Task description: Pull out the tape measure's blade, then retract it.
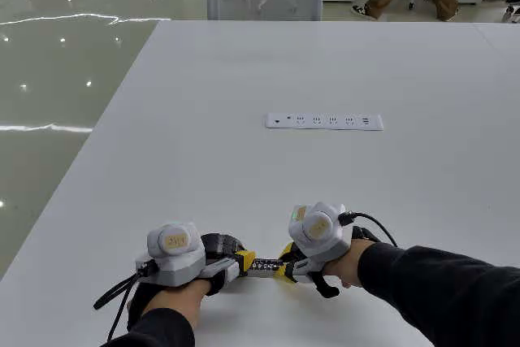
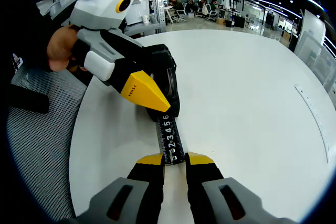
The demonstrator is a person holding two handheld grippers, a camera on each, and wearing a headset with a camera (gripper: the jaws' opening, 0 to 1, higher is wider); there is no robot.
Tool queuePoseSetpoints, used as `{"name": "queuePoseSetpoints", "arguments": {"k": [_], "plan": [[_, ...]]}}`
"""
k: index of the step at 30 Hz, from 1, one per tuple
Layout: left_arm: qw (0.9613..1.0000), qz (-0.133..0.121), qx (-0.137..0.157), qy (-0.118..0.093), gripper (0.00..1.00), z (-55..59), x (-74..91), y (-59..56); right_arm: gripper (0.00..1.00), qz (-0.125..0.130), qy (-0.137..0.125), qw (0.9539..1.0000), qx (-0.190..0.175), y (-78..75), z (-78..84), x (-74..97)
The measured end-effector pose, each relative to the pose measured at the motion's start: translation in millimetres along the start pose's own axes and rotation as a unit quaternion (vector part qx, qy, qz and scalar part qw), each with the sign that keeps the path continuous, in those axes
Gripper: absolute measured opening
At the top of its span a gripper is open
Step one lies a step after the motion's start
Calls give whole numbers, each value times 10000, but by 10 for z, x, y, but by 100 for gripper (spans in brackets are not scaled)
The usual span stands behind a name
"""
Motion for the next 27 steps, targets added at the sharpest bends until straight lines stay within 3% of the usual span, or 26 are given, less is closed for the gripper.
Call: {"name": "queuePoseSetpoints", "arguments": {"k": [27], "plan": [[10000,43,-10,42,62,-3,2,5,12,-86,-46,9999,123,29,-173,-144]]}}
Point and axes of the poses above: the centre of the closed fingertips' face, and the gripper's own axes: x roughly backward along the fingers, y roughly to its left, z roughly out of its underside, the point moved 3 cm from there along x, roughly backward along the fingers, and after that the axes turned 4 degrees about x, right-handed, at the moved point
